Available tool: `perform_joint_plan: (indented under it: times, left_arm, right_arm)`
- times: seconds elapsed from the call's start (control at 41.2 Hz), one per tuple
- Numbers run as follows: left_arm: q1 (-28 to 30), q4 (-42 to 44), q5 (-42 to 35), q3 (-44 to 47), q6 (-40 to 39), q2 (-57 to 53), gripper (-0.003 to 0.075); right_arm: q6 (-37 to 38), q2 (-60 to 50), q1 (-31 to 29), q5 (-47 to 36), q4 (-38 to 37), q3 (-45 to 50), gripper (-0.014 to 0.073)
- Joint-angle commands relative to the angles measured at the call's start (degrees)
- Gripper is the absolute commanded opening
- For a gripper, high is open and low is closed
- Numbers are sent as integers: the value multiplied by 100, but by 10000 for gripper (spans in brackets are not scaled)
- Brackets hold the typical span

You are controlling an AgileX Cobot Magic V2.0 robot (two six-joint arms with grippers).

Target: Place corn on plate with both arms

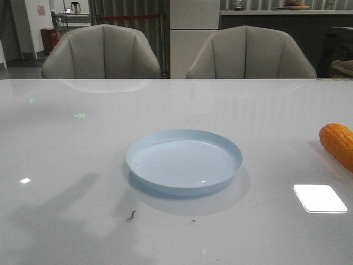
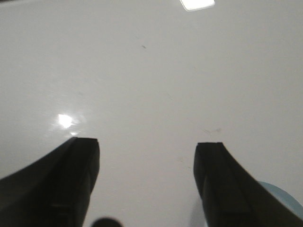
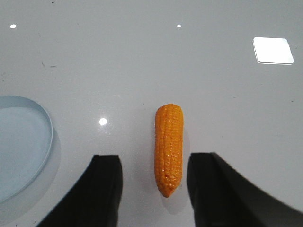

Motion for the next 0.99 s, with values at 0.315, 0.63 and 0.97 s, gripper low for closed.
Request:
perform_joint_plan:
  times: [0.315, 0.63, 0.97]
  left_arm:
    - [1248, 26, -1419, 1518, 765, -2216, 494]
    - [1292, 26, -4697, 5802, 802, -4297, 494]
    - [1278, -9, -5080, 8012, 802, -5526, 494]
  right_arm:
    - [-45, -43, -19, -438, -49, -204, 435]
    - [-45, -43, -19, -438, -49, -204, 435]
    - [-45, -31, -19, 67, -44, -219, 435]
